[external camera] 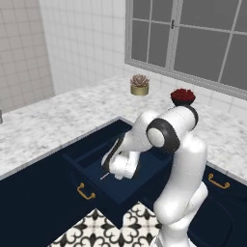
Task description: Take a straw from the drawer in front and place it inside the glass cup on the dining counter.
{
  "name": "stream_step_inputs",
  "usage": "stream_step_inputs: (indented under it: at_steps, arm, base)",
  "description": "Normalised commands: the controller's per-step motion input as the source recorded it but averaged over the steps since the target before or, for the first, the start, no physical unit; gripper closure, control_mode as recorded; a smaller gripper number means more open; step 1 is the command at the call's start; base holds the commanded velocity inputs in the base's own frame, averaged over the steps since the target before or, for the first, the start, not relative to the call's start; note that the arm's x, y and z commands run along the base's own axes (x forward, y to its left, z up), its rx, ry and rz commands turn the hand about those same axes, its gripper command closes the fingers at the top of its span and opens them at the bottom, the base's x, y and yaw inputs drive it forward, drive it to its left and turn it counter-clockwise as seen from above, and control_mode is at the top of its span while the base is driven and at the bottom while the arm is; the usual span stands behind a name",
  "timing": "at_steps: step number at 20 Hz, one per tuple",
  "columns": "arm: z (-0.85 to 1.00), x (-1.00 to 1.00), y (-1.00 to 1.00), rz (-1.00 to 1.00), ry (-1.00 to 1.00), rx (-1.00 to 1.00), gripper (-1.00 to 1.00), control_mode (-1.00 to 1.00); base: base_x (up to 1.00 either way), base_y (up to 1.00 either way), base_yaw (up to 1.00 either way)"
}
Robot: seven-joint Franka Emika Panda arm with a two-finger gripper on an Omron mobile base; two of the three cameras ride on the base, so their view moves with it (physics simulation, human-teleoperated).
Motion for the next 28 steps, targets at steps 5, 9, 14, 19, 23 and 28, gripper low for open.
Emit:
stream_step_inputs:
  at_steps: [5,9,14,19,23,28]
  arm:
    - [1.0,0.19,-0.02,-0.03,0.03,0.17,1.0,-1.0]
    - [1.0,0.29,-0.15,0.12,0.14,0.27,1.0,-1.0]
    - [1.0,0.12,-0.22,0.35,0.21,0.18,1.0,-1.0]
    - [1.0,-0.04,-0.27,0.5,0.02,0.05,1.0,-1.0]
    - [1.0,-0.04,-0.03,0.54,0.0,-0.04,1.0,-1.0]
    - [1.0,-0.44,0.0,0.43,-0.28,-0.18,1.0,-1.0]
  base:
    - [0.0,0.0,0.0]
    - [0.0,0.0,0.0]
    - [0.0,0.0,0.0]
    - [0.0,0.0,0.0]
    - [0.0,0.0,0.0]
    - [0.0,0.0,0.0]
